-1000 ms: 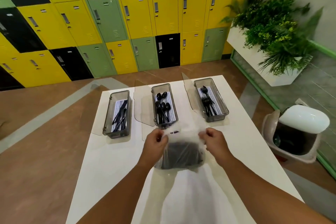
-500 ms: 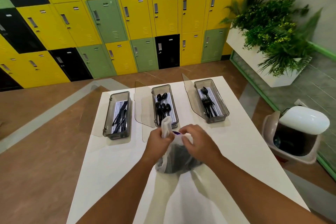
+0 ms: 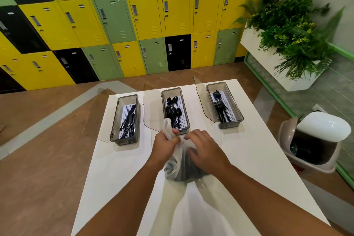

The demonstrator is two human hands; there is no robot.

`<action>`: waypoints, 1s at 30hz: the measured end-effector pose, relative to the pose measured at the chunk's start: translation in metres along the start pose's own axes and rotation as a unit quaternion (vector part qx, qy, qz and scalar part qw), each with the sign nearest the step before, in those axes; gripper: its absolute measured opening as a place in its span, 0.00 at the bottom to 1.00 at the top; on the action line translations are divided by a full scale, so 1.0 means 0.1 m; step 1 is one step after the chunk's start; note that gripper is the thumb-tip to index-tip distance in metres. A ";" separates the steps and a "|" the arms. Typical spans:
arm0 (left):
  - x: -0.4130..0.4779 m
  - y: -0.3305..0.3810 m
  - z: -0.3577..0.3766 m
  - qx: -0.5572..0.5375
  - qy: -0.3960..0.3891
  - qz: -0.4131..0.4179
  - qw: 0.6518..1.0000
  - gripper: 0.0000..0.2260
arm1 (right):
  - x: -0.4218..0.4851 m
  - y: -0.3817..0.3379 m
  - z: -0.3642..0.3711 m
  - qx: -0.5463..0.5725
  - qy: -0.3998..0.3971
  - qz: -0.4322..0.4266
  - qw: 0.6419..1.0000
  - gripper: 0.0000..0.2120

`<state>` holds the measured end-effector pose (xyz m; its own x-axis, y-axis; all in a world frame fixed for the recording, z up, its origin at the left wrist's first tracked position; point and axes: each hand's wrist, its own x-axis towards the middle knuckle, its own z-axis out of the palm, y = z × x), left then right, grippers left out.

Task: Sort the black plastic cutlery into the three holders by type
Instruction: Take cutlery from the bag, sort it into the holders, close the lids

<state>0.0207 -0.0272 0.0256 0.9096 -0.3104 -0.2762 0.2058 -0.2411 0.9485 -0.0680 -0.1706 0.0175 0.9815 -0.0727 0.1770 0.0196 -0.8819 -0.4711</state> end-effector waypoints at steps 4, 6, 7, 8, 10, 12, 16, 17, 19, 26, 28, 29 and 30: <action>-0.01 0.03 0.00 -0.003 0.000 0.002 1.000 0.09 | 0.04 -0.10 -0.05 0.006 -0.081 0.047 0.996 0.13; 0.00 0.05 0.00 -0.005 0.009 0.000 1.000 0.09 | 0.02 -0.10 -0.02 -0.030 -0.115 0.071 0.990 0.11; 0.00 0.06 -0.01 -0.008 0.014 -0.001 1.000 0.09 | -0.01 -0.09 0.01 -0.040 -0.122 0.071 0.989 0.11; 0.01 0.07 -0.01 -0.016 0.017 0.003 1.000 0.10 | -0.03 -0.07 0.04 -0.046 -0.126 0.064 0.989 0.11; 0.02 0.10 -0.02 -0.040 0.025 0.005 0.999 0.10 | -0.10 -0.03 0.09 -0.055 -0.152 0.025 0.986 0.10; 0.04 0.12 -0.03 -0.083 0.030 -0.016 0.996 0.12 | -0.18 -0.07 0.04 -0.039 -0.217 -0.007 0.975 0.07; 0.09 0.08 -0.05 -0.103 0.004 -0.064 0.993 0.15 | -0.14 -0.16 -0.02 -0.029 -0.291 -0.006 0.956 0.06; 0.08 0.07 -0.06 -0.083 -0.003 -0.069 0.994 0.16 | -0.09 -0.17 -0.01 -0.027 -0.276 0.015 0.961 0.06; 0.05 0.09 -0.07 -0.043 -0.019 -0.077 0.996 0.17 | 0.00 -0.14 0.00 -0.022 -0.251 0.095 0.963 0.14; -0.07 0.12 -0.13 0.227 -0.124 0.014 0.966 0.09 | 0.07 0.10 -0.05 -0.053 -0.199 0.255 0.945 0.03; -0.08 0.03 -0.15 0.364 -0.120 0.036 0.923 0.04 | 0.06 0.16 -0.01 -0.051 -0.224 0.298 0.927 0.08; -0.07 -0.02 -0.14 0.433 -0.107 0.044 0.894 0.08 | 0.04 0.17 -0.01 -0.052 -0.240 0.314 0.917 0.11; -0.08 -0.07 -0.15 0.482 -0.099 0.049 0.869 0.13 | 0.03 0.18 0.02 -0.058 -0.250 0.318 0.913 0.13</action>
<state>0.0175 -0.0097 0.0236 0.8065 -0.5022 -0.3121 -0.3542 -0.8330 0.4250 -0.0640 -0.1862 0.0077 0.7527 -0.3905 -0.5300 -0.5755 -0.7812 -0.2418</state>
